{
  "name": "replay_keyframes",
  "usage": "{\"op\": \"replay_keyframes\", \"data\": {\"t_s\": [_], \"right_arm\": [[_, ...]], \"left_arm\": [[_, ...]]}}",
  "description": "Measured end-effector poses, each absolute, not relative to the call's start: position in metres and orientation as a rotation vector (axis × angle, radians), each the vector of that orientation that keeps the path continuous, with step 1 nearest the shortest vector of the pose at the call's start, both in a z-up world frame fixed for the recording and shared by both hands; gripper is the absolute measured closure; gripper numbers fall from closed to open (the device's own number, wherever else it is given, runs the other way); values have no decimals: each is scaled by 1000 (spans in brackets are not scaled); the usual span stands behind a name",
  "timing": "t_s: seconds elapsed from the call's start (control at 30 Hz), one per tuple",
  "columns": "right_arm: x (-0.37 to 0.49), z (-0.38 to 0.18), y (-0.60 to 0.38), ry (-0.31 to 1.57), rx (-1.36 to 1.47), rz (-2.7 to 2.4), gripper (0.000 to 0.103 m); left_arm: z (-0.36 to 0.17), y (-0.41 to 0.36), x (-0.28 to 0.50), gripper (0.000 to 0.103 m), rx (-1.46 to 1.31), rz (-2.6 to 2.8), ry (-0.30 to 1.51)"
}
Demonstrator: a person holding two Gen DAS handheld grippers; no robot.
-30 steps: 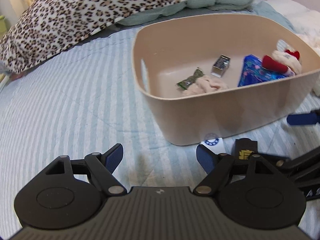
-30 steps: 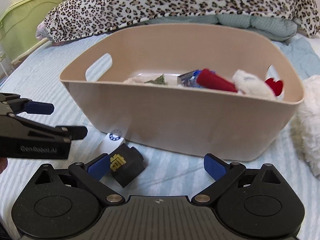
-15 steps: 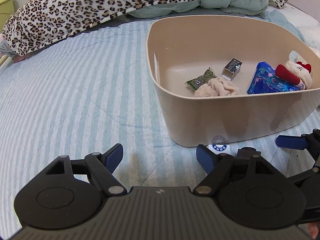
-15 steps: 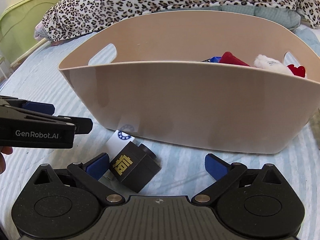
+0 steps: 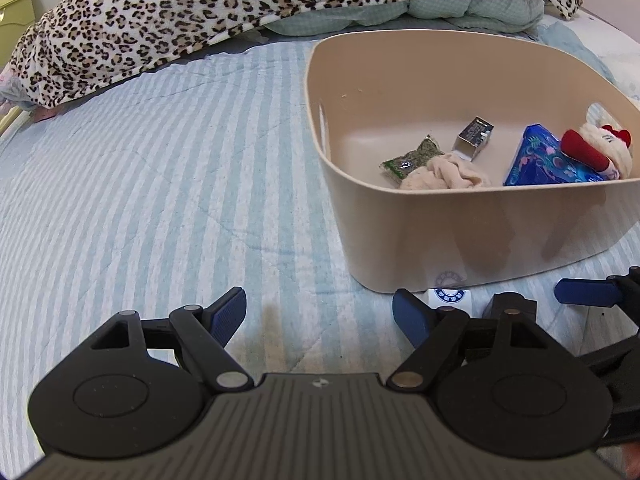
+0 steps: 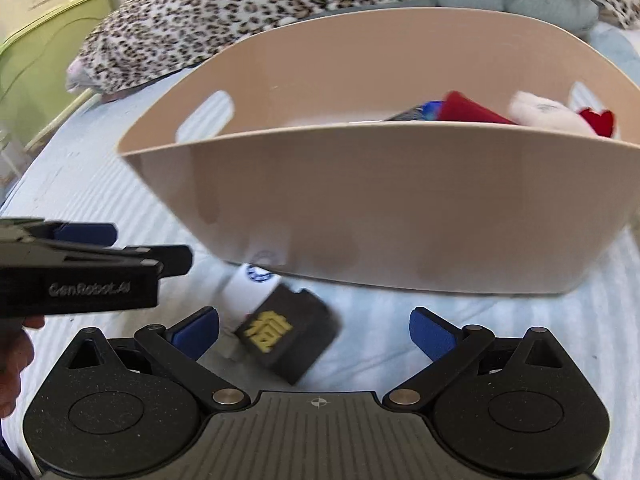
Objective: Organize objects
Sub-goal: 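Grasp the black gold-lettered box with the right tool while the left tool grasps the white box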
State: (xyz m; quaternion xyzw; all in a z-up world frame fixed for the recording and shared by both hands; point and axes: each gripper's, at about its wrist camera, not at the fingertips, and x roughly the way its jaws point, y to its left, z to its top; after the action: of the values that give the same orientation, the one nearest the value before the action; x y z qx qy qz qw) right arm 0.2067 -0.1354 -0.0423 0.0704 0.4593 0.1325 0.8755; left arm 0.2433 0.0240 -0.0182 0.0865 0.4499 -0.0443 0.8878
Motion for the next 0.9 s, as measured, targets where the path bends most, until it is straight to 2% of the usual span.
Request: {"op": "replay_keyframes", "data": {"t_s": [0.53, 0.8, 0.9], "right_arm": [[200, -42, -164, 994, 63, 140, 3], [194, -39, -173, 959, 14, 145, 3], [198, -37, -170, 956, 4, 174, 9]], "left_arm": [[-18, 11, 241, 22, 126, -183, 970], [-36, -8, 246, 22, 88, -250, 1039], [-43, -10, 249, 23, 79, -246, 1061]]}}
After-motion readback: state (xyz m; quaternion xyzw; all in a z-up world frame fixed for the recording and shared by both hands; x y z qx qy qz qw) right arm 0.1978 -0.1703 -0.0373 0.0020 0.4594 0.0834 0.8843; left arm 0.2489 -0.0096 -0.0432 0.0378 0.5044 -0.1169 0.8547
